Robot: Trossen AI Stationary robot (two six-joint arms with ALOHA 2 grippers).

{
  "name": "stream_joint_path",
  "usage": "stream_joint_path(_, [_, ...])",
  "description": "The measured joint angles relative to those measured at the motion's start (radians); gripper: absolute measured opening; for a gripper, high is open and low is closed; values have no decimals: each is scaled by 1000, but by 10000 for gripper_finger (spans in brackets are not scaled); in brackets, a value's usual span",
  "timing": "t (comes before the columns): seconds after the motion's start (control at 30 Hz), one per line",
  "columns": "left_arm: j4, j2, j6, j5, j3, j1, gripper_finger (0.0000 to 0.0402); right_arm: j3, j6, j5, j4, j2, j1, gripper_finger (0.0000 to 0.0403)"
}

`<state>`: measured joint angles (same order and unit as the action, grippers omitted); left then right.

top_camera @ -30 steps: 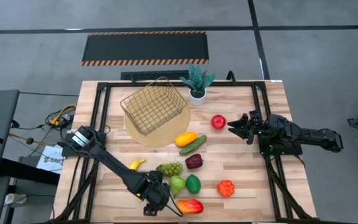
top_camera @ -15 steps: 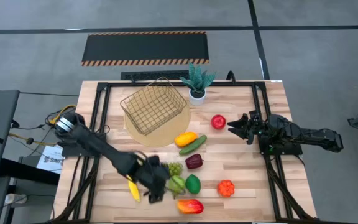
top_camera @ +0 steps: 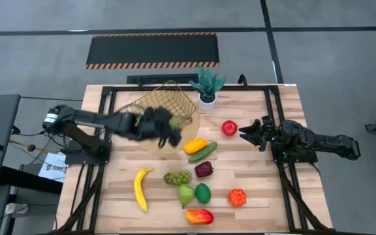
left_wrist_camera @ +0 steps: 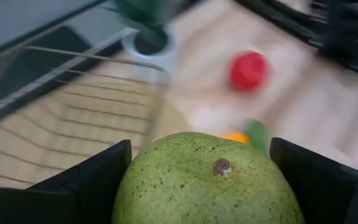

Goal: Build produce basket
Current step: Put the left pear into the wire basket

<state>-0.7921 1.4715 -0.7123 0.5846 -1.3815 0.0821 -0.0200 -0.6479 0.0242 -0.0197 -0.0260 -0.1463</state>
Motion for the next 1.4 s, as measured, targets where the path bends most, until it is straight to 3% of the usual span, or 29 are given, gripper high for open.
stream_joint_path(0.23, [32,34,77,-2,4,-212,344,0,-18,-8,-1,0,0,240])
stream_joint_path(0.43, [43,91,27,-98,10,-332,344,0,-21,-15,0,0,0,240])
stream_joint_path(0.57, [46,155,-159,-109,11,-360,344,0,-34,-28,0,-7,-2,240])
stream_joint_path(1.1, [133,333,-593,-155,11,-438,361,0,-34,-29,2,-12,-2,240])
stream_joint_path(1.2, [195,348,-636,-149,9,-459,362,0,-33,-29,3,-12,-2,240])
stream_joint_path(1.4, [217,386,-675,-240,10,-476,362,0,-33,-29,6,-13,-2,240])
